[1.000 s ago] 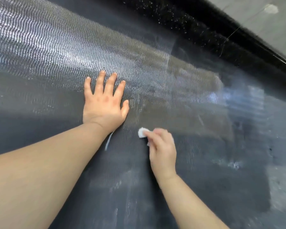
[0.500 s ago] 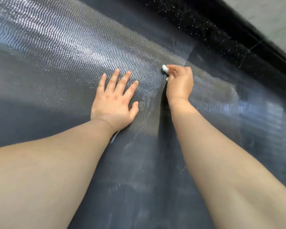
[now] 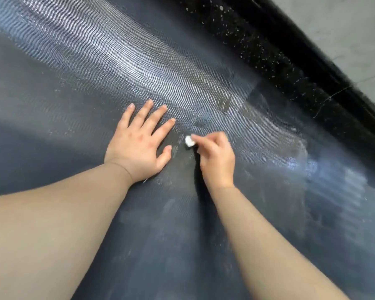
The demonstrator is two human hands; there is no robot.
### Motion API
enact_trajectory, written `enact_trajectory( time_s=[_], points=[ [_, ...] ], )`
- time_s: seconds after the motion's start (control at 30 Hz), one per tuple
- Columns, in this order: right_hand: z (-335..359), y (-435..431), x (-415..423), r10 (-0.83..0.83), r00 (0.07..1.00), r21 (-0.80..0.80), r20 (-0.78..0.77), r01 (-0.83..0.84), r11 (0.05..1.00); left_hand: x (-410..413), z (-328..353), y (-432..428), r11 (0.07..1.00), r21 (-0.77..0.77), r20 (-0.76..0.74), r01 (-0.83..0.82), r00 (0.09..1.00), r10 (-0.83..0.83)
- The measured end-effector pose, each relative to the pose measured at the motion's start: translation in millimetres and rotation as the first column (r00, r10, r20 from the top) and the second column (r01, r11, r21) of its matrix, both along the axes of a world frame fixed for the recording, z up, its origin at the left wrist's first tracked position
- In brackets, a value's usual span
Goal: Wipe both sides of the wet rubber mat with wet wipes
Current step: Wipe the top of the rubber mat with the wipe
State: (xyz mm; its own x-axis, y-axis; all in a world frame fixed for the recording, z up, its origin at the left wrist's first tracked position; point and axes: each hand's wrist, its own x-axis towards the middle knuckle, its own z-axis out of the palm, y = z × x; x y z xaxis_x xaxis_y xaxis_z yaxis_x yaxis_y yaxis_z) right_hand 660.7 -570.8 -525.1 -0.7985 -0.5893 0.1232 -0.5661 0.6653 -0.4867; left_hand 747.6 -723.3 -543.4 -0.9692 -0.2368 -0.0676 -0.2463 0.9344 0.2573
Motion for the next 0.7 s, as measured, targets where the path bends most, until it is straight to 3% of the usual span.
enact_trajectory(
  time_s=[0.13, 0.23, 0.33, 0.5, 0.63, 0.7],
  points=[
    [-10.1, -33.7, -111.6, -0.311, 0.949, -0.04, 0.044, 0.313, 0.949, 0.1, -2.7, 0.9, 1.0, -0.008, -0.032, 0.001, 1.0, -0.002],
    [-15.0, -37.3, -134.9, -0.362, 0.932, -0.033, 0.007, 0.362, 0.931, -0.6, -3.4, 1.1, 1.0, -0.015, -0.045, 0.007, 0.999, -0.008],
    [-14.6, -19.5, -86.1, -0.207, 0.974, -0.051, -0.087, 0.204, 0.978, -1.4, -2.1, 1.0, 1.0, -0.006, -0.046, 0.003, 0.999, -0.004],
    [-8.2, 38.5, 13.2, 0.058, 0.998, 0.042, -0.022, -0.057, 0.997, -0.6, -0.5, 1.3, 1.0, -0.001, -0.042, -0.004, 0.999, 0.004],
    [0.5, 33.5, -26.2, 0.244, 0.97, 0.059, 0.002, -0.243, 0.968, -1.3, -1.0, 0.6, 1.0, -0.004, -0.036, 0.004, 0.999, -0.004],
    [2.1, 15.1, -66.5, 0.236, 0.972, 0.065, -0.004, -0.236, 0.97, -0.8, -2.4, 0.3, 1.0, -0.008, -0.05, 0.0, 0.999, 0.0]
  ],
)
